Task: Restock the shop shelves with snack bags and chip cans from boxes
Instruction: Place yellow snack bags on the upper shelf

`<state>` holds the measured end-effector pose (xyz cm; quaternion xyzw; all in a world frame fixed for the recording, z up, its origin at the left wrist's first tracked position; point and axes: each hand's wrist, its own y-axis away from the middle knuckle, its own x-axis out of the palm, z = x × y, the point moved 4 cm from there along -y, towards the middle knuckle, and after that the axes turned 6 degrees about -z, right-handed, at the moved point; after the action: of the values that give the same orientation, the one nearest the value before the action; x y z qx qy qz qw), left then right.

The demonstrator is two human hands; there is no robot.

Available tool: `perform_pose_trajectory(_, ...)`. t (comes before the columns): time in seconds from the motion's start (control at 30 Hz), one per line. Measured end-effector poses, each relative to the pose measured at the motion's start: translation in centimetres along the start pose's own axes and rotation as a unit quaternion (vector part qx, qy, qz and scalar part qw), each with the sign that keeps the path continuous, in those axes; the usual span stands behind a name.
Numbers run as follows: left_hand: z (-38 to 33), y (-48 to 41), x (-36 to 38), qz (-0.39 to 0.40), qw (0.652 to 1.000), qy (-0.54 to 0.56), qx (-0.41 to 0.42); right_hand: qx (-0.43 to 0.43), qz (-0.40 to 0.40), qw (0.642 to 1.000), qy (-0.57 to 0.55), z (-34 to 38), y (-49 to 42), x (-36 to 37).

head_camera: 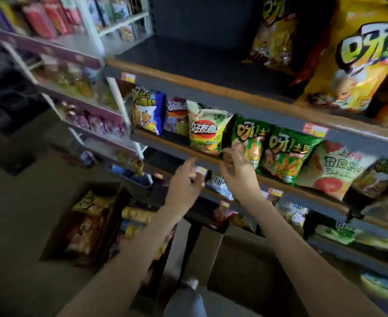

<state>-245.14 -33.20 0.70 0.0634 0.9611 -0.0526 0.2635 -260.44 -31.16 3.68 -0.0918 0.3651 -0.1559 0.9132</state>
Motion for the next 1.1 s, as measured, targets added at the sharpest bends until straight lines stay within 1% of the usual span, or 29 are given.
perform_pose_trajectory(0.1, 5.9, 3.8, -1.5, -0.001, 0.989, -0.055, -0.14, 0.035, 0.079, 0.996, -0.005, -0.2, 2.4, 3.9)
perform_pose_trajectory(0.2, 11.1, 6.7, -4.1, 0.002, 0.966, -0.099, -0.237, 0.047, 0.153, 0.987, -0.015, 0.0, 3.9, 7.5)
perform_pose_trajectory(0.33, 16.2, 9.4, -8.1, -0.015, 0.936, -0.138, -0.323, 0.056, 0.206, 0.977, -0.018, 0.2, 4.8, 11.6)
perform_pose_trajectory(0.47, 20.1, 11.7, -11.1, -0.05, 0.917, -0.097, -0.385, 0.058, 0.24, 0.969, -0.006, 1.1, 5.0, 15.2)
perform_pose_trajectory(0.57, 23.7, 13.2, -13.5, -0.08, 0.895, -0.071, -0.432, 0.062, 0.264, 0.963, -0.004, 2.4, 5.0, 18.8)
perform_pose_trajectory(0.67, 27.0, 14.3, -16.7, -0.105, 0.878, -0.068, -0.462, 0.07, 0.299, 0.952, -0.003, 4.0, 5.2, 23.9)
perform_pose_trajectory(0.8, 32.6, 14.1, -22.8, -0.132, 0.874, -0.065, -0.462, 0.069, 0.347, 0.935, 0.022, 6.6, 5.8, 32.2)
perform_pose_trajectory(0.9, 38.4, 12.2, -27.9, -0.131, 0.87, -0.073, -0.469, 0.075, 0.368, 0.925, 0.059, 8.1, 5.5, 38.6)
perform_pose_trajectory(1.0, 45.4, 9.4, -32.1, -0.117, 0.866, -0.076, -0.48, 0.116, 0.379, 0.914, 0.08, 8.8, 4.7, 45.5)
perform_pose_trajectory(1.1, 52.2, 7.1, -34.1, -0.099, 0.864, -0.085, -0.486, 0.15, 0.395, 0.902, 0.088, 8.9, 4.0, 52.7)
